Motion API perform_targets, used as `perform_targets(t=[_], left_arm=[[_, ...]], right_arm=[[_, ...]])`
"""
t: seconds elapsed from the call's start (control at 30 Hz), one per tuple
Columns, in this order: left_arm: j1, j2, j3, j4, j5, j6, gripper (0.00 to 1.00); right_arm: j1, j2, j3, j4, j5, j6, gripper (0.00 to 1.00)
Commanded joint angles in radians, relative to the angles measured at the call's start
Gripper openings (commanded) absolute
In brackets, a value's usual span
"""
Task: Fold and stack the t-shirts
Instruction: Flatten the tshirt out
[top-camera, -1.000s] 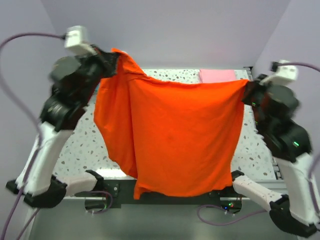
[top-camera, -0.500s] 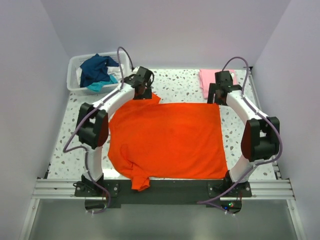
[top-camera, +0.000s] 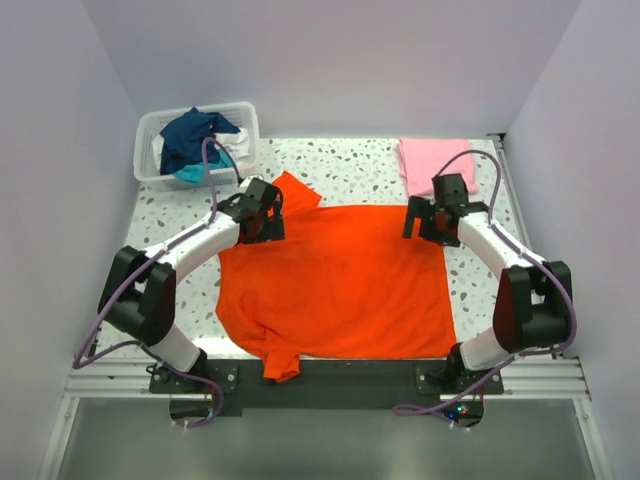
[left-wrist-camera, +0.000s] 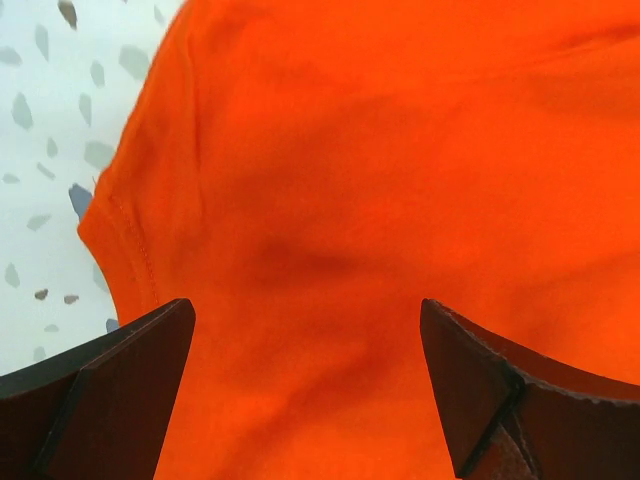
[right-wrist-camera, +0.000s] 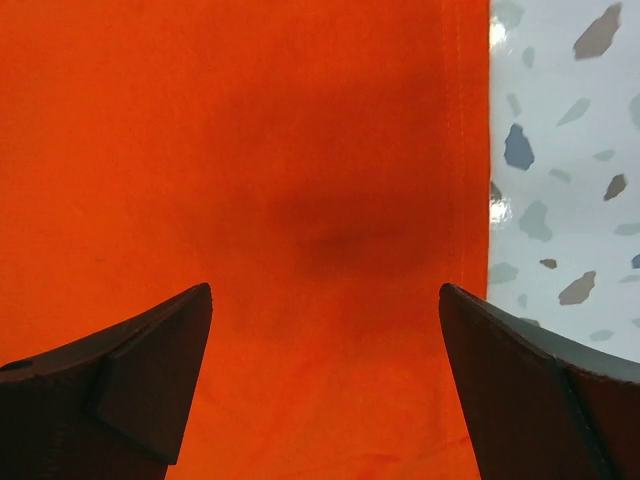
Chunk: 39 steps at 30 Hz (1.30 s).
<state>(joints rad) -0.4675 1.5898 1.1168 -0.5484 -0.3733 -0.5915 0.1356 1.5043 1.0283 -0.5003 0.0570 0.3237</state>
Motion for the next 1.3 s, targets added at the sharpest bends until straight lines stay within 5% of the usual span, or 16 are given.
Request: perform_targets(t=[0.0, 0.87, 1.13, 1.27], left_arm=[[0.001, 0.004, -0.046, 0.045, 0.014, -0.039, 1.0], [0.115, 0.395, 0.175, 0.076, 0.097, 0.074, 1.0], [0.116, 0.428, 0.377, 0.029, 0.126, 0.121, 1.0], [0.115, 0.291, 0.289, 0.031, 0.14, 0.081, 1.0]], right_arm=[[0.002, 0.023, -0.011, 0.055, -0.055, 0.012, 0.99], [-0.057, 0.424, 0.265, -0.006, 0.109, 0.02, 0.99], [-0.057, 0.38, 0.331, -0.047, 0.083, -0.018, 0.99], [-0.03, 0.251, 0.297, -0.063, 0.021, -0.006, 0.99]])
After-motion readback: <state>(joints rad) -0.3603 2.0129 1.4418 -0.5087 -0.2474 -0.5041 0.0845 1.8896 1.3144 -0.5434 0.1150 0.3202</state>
